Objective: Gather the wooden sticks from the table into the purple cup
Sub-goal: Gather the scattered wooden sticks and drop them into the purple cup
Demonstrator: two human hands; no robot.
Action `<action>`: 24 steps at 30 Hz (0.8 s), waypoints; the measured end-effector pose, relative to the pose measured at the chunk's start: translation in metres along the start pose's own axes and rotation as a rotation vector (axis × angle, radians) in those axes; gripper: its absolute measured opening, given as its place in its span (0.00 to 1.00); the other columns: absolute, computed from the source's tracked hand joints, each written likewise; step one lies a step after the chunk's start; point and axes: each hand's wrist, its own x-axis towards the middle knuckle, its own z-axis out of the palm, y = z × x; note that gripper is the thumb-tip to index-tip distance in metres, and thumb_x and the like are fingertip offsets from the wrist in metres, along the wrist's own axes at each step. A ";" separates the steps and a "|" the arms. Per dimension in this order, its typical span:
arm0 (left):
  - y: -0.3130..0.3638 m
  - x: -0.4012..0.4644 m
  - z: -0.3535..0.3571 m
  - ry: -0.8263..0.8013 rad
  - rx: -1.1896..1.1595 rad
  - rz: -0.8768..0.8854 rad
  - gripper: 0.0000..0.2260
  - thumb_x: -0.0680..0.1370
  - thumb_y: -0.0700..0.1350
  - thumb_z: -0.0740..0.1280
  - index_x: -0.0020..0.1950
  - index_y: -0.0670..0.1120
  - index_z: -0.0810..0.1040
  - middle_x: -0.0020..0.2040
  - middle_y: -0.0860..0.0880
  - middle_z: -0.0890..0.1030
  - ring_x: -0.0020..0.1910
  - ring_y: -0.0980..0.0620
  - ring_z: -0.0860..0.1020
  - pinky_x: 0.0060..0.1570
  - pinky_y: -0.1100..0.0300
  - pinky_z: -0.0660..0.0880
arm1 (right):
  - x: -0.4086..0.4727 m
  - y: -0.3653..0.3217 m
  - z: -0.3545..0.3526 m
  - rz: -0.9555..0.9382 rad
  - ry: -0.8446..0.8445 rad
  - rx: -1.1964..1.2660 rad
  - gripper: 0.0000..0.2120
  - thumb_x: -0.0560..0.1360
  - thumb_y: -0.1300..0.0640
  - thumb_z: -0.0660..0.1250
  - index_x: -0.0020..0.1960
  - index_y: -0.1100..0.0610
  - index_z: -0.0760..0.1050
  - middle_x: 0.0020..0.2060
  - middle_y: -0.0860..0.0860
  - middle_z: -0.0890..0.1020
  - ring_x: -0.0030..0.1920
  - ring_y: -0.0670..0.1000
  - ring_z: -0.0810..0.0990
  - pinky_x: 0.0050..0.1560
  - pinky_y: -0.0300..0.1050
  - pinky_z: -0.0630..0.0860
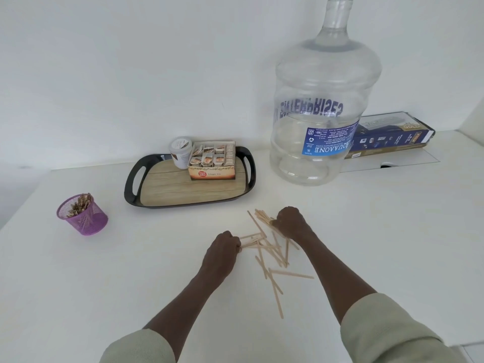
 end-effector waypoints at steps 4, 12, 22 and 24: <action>0.002 0.008 0.002 0.004 0.135 0.113 0.15 0.78 0.43 0.68 0.65 0.43 0.75 0.66 0.48 0.73 0.65 0.47 0.71 0.50 0.50 0.78 | 0.002 -0.008 0.012 -0.103 0.014 -0.099 0.20 0.71 0.46 0.74 0.46 0.63 0.77 0.46 0.58 0.77 0.50 0.56 0.76 0.49 0.46 0.71; 0.000 0.022 0.008 0.004 0.114 0.061 0.07 0.79 0.40 0.61 0.45 0.42 0.78 0.46 0.50 0.71 0.48 0.48 0.72 0.39 0.58 0.67 | 0.005 -0.008 0.013 -0.071 0.096 -0.076 0.04 0.71 0.63 0.72 0.44 0.63 0.79 0.41 0.57 0.83 0.43 0.58 0.82 0.42 0.47 0.80; 0.004 0.024 -0.002 0.002 0.535 0.211 0.10 0.61 0.29 0.69 0.34 0.43 0.75 0.33 0.46 0.74 0.29 0.49 0.75 0.22 0.59 0.70 | 0.007 -0.009 0.000 -0.098 0.031 -0.169 0.13 0.69 0.66 0.66 0.33 0.58 0.62 0.33 0.54 0.74 0.35 0.55 0.72 0.27 0.38 0.59; -0.003 0.025 0.000 0.030 0.596 0.212 0.10 0.59 0.29 0.66 0.31 0.44 0.74 0.29 0.47 0.72 0.25 0.50 0.72 0.18 0.62 0.67 | 0.006 -0.009 -0.001 -0.107 0.022 -0.159 0.15 0.69 0.66 0.65 0.32 0.57 0.60 0.34 0.55 0.73 0.35 0.55 0.71 0.27 0.39 0.59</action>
